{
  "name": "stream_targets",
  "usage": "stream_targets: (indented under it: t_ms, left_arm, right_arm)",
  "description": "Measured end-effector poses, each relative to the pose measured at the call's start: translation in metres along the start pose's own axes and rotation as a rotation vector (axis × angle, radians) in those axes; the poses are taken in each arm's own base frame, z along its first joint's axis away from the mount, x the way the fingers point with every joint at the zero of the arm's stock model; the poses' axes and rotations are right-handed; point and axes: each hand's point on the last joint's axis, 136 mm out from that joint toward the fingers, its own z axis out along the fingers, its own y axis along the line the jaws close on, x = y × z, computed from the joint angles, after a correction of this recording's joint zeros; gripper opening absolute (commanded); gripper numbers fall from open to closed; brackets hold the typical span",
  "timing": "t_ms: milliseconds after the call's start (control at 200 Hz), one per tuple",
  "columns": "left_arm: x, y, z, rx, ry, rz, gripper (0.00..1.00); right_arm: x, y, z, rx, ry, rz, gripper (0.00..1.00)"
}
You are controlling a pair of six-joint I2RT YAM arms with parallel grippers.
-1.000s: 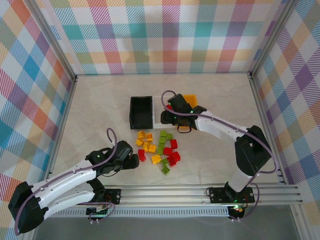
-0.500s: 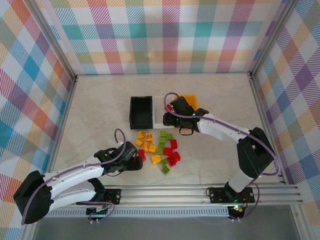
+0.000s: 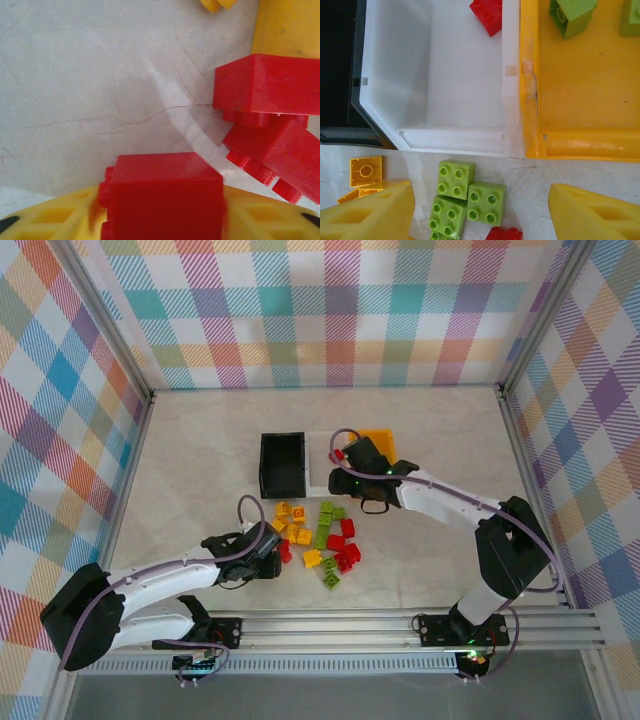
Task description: Sort the legos into containers by color
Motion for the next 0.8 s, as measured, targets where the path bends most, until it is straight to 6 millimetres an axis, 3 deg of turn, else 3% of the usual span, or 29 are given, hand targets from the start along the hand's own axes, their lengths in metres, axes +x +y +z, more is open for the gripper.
stream_targets:
  t_ms: [220,390,590,695,800]
  left_arm:
    - [-0.011,-0.007,-0.011,0.030,-0.035,-0.001,0.39]
    - [-0.039,-0.023,-0.042,0.079,-0.110,-0.011,0.39]
    - [-0.115,-0.075,-0.076,0.132,-0.206,0.017,0.38]
    - [-0.166,-0.108,-0.071,0.140,-0.236,0.036,0.37]
    - [-0.208,-0.129,-0.055,0.134,-0.246,0.044,0.37]
  right_arm:
    - [-0.003,0.000,-0.011,-0.013,-0.026,0.006,0.71]
    - [0.004,-0.008,-0.018,-0.011,-0.035,0.017,0.71]
    - [0.022,-0.027,-0.030,0.006,-0.040,0.046,0.71]
    - [0.033,-0.038,-0.033,0.018,-0.036,0.063,0.71]
    - [0.047,-0.050,-0.037,0.030,-0.023,0.077,0.72]
